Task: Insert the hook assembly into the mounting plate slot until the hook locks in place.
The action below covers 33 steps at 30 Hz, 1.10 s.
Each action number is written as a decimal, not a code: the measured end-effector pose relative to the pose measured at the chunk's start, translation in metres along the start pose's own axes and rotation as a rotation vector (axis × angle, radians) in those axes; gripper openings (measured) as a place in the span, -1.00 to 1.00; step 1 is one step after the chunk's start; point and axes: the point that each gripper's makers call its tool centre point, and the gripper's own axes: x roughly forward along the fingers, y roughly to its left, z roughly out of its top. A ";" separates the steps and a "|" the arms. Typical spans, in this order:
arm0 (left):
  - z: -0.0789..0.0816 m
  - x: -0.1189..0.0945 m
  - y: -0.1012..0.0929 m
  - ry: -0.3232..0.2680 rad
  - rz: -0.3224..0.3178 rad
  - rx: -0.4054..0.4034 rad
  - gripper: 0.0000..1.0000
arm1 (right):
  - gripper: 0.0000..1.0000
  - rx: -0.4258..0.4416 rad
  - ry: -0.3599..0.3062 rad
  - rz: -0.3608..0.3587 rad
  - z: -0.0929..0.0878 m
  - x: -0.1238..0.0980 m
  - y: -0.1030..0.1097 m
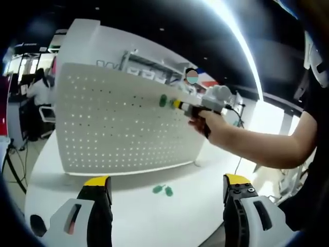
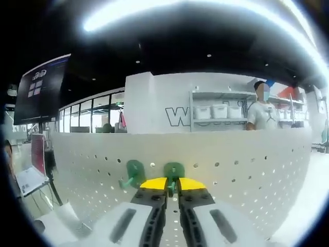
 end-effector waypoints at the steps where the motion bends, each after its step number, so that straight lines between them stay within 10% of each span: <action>1: 0.000 -0.001 0.000 0.001 0.002 0.000 0.80 | -0.81 0.011 0.003 -0.004 0.000 -0.001 -0.001; 14: -0.011 0.000 -0.006 0.025 0.004 -0.007 0.89 | -0.59 -0.020 -0.062 0.028 0.026 -0.026 -0.005; 33: -0.028 -0.005 -0.012 0.084 0.019 0.000 0.99 | -0.48 -0.051 0.024 0.043 -0.006 -0.096 -0.045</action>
